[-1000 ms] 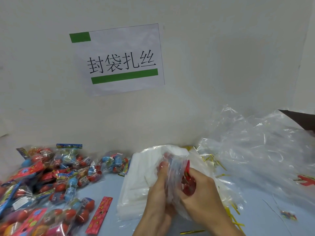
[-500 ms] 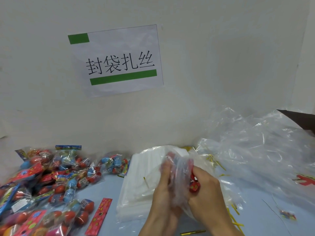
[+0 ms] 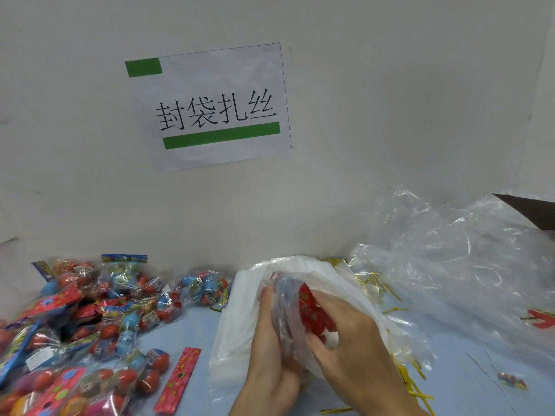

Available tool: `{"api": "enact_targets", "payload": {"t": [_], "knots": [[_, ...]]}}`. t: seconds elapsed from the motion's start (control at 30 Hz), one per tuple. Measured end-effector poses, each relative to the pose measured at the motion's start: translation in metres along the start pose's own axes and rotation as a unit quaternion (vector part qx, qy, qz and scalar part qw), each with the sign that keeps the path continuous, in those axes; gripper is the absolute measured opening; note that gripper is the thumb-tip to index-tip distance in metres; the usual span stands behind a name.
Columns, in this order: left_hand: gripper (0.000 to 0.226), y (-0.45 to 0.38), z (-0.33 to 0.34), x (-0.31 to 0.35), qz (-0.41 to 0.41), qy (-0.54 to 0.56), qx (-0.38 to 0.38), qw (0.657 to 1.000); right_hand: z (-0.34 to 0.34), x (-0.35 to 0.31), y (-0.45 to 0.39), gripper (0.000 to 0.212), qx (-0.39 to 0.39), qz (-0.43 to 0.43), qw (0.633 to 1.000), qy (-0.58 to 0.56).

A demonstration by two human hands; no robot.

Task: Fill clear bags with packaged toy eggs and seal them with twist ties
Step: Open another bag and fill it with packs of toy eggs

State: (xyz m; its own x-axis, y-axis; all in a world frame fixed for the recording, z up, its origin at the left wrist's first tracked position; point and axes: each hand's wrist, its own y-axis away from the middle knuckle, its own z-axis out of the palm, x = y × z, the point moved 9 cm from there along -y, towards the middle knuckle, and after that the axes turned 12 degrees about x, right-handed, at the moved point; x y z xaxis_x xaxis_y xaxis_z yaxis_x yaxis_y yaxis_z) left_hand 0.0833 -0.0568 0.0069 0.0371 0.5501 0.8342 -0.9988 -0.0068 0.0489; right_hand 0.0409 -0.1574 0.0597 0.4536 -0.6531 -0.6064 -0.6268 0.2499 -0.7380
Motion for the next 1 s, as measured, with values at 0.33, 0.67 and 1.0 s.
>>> {"api": "enact_targets", "payload": {"t": [0.33,0.67,1.0], "knots": [[0.024,0.001,0.034,-0.026,-0.156,0.023,-0.095,0.983,-0.028,0.023,0.000,0.029,0.157,0.077,0.981,0.085],[0.046,-0.018,0.008,-0.015,-0.142,0.024,-0.011,0.989,0.005,-0.002,-0.001,0.011,-0.027,-0.012,1.000,-0.004],[0.043,-0.024,-0.014,0.010,-0.105,-0.069,-0.015,0.992,-0.042,-0.011,-0.009,0.048,0.161,-0.017,0.986,0.035]]}}
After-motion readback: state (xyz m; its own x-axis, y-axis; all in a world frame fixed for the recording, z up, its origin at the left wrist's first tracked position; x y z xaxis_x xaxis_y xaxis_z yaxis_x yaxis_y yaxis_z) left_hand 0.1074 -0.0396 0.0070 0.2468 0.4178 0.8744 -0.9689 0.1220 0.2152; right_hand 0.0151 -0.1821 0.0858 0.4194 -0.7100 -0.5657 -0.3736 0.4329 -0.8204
